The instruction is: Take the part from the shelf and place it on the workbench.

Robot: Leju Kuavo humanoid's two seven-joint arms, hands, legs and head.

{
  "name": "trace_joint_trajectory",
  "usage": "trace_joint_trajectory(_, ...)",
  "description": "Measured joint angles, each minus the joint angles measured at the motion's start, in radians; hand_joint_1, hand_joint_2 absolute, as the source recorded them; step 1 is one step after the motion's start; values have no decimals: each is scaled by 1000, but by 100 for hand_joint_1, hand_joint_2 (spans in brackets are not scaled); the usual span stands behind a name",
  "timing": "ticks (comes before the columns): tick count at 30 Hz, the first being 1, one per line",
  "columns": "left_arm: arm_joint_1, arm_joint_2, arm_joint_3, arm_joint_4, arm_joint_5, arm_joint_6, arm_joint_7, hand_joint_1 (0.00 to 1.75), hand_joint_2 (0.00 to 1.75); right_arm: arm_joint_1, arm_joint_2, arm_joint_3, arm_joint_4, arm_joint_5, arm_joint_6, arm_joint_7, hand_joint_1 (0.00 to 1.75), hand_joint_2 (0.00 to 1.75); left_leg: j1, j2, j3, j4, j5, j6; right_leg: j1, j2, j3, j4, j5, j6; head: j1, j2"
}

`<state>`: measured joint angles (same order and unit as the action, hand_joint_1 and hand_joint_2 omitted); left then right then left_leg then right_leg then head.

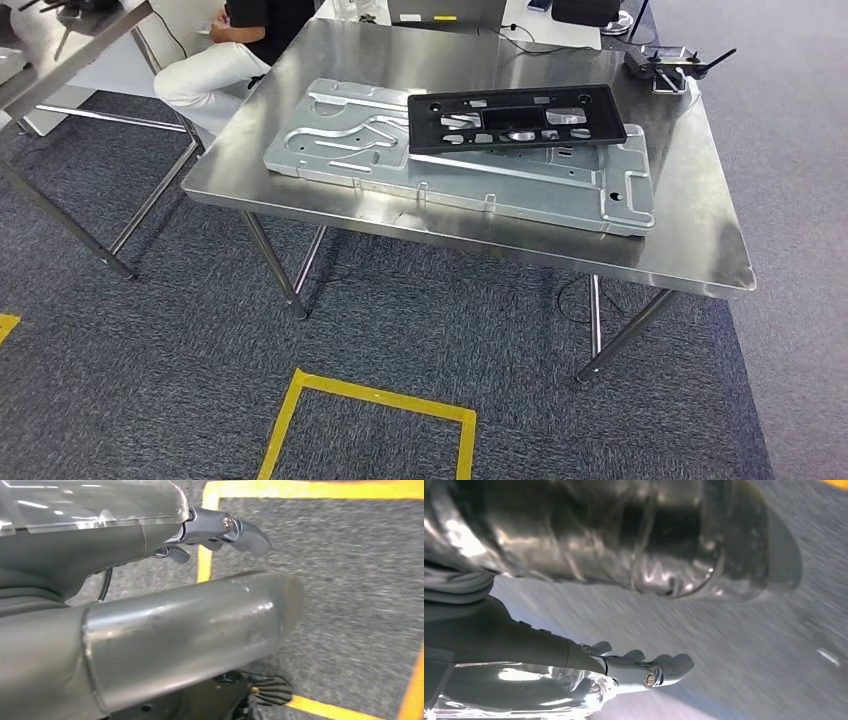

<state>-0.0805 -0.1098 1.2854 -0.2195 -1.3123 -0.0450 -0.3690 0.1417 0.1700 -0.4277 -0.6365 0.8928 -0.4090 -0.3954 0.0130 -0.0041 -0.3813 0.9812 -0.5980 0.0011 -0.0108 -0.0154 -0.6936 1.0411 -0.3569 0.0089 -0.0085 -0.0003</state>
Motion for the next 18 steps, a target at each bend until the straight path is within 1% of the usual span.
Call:
trace_joint_trajectory(1, 0, 0, 1, 0, 0, 0, 0, 0, 0, -9, 3, -28, 45, 2, 1, 6, 0, 0, -2, 2, -7, -6, 4, 12, -1, 0, -1, -8, 18, 6, 1, 0)
trace_joint_trajectory(2, 1, -2, 1, 0, 0, 0, 0, 0, 0, -18, 4, -54, 85, 3, 6, 17, 0, 0, -2, 6, -20, -6, 20, 21, -4, 3, -4, -13, 21, 12, 0, 0)
trace_joint_trajectory(3, 2, -3, 2, 0, 0, 0, 0, 0, 0, -26, 4, -78, 123, 3, 17, 35, 0, 0, -2, 11, -34, -7, 36, 32, -6, 6, -11, -6, -1, 16, 1, 0)
trace_joint_trajectory(4, 3, -5, 3, 0, 0, 1, 1, 0, 0, -34, 4, -100, 160, 2, 33, 60, 0, 0, -1, 15, -52, -9, 54, 41, -8, 9, -19, 20, -47, 20, 1, 0)
trace_joint_trajectory(5, 3, -6, 4, 0, 0, 2, 1, 0, 0, -43, 4, -120, 194, 1, 52, 87, 0, 0, -1, 19, -71, -8, 72, 47, -10, 11, -28, 68, -114, 22, 2, 0)
trace_joint_trajectory(6, 4, -6, 4, 0, 0, 2, 2, 0, 0, -51, 4, -139, 225, -1, 72, 114, 0, 0, -3, 20, -93, -7, 88, 51, -10, 11, -35, 131, -177, 24, 2, 0)
trace_joint_trajectory(7, 4, -6, 4, 0, 0, 3, 2, 0, 0, -59, 4, -157, 253, -2, 90, 136, 0, 0, -5, 20, -115, -4, 105, 52, -10, 11, -38, 197, -215, 26, 2, 0)
trace_joint_trajectory(8, 4, -6, 5, 0, 0, 3, 2, 0, 0, -67, 4, -172, 276, -4, 102, 151, 0, 0, -8, 22, -139, 0, 121, 53, -10, 12, -35, 253, -222, 27, 2, 0)
trace_joint_trajectory(9, 4, -6, 5, 0, 0, 4, 2, 0, 0, -74, 4, -186, 297, -4, 111, 161, 0, 0, -10, 23, -163, 7, 135, 52, -9, 12, -21, 285, -201, 25, 3, 0)
trace_joint_trajectory(10, 3, -6, 6, 0, 0, 4, 2, 0, 0, -82, 4, -197, 314, -5, 116, 167, 0, 0, -12, 25, -188, 14, 149, 50, -8, 12, 8, 288, -169, 21, 3, 0)
trace_joint_trajectory(11, 3, -6, 6, 0, 0, 5, 2, 0, 0, -89, 4, -206, 326, -5, 118, 170, 0, 0, -14, 26, -211, 22, 161, 49, -5, 12, 56, 254, -147, 13, 2, 0)
trace_joint_trajectory(12, 2, -8, 6, 0, -1, 5, 2, 0, 0, -96, 4, -212, 336, -5, 119, 172, 0, 0, -16, 27, -229, 29, 173, 46, 1, 13, 126, 184, -151, 3, 3, 0)
trace_joint_trajectory(13, 1, -9, 7, 0, -1, 5, 2, 0, 0, -102, 3, -218, 342, -5, 120, 173, 0, 0, -18, 27, -243, 35, 184, 43, 7, 13, 201, 92, -173, -7, 3, 0)
trace_joint_trajectory(14, 0, -10, 7, 0, -1, 5, 2, 0, 0, -107, 2, -222, 349, -5, 120, 173, 0, 0, -20, 28, -254, 39, 197, 39, 11, 13, 261, 9, -203, -13, 2, 0)
trace_joint_trajectory(15, -1, -11, 8, 0, -1, 5, 2, 0, 0, -111, 1, -225, 356, -5, 120, 173, 0, 0, -20, 29, -262, 39, 211, 34, 16, 14, 296, -50, -223, -17, 2, 0)
trace_joint_trajectory(16, 0, -11, 9, 0, -1, 5, 2, 0, 0, -113, 1, -228, 362, -5, 122, 174, 0, 0, -20, 31, -270, 36, 227, 29, 17, 14, 302, -79, -225, -19, 2, 0)
trace_joint_trajectory(17, 2, -11, 11, 0, -2, 6, 2, 0, 0, -114, 1, -232, 370, -7, 130, 180, 0, 0, -18, 30, -277, 35, 235, 23, 15, 13, 291, -83, -216, -21, 2, 0)
trace_joint_trajectory(18, 4, -11, 12, 0, -2, 6, 2, 0, 0, -116, 1, -236, 377, -10, 144, 191, 0, 0, -16, 26, -285, 41, 222, 17, 14, 10, 278, -82, -201, -27, 2, 0)
